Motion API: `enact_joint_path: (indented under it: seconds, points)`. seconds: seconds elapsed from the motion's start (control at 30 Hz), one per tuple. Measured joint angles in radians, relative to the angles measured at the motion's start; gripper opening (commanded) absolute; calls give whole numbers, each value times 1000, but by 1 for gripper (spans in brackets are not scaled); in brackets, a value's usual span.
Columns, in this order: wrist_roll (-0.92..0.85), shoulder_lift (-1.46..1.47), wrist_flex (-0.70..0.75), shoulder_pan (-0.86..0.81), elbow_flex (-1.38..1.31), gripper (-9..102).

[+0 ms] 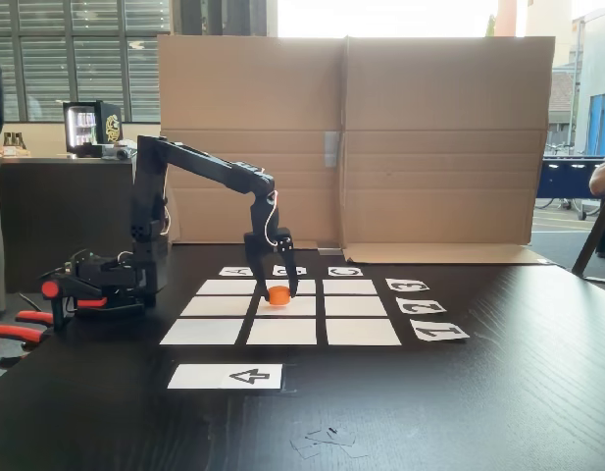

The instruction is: Pick up the round, orange token and place it in the grid on square B2.

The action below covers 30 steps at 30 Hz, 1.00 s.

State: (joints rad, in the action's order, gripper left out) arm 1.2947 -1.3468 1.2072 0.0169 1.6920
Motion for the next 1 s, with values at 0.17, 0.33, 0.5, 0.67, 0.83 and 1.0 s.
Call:
enact_joint_path:
  seconds: [0.17,0.33,0.5,0.67,0.83,1.0]
  points:
    - [8,14,2,14,-20,4]
    - [11,17,2,17,-21,40]
    - [15,17,2,17,-15,54]
    - [17,-6,-17,17,46,56]
    - [17,-153,-55,5,178,57]
    - [6,-374,-110,-23,351,57]
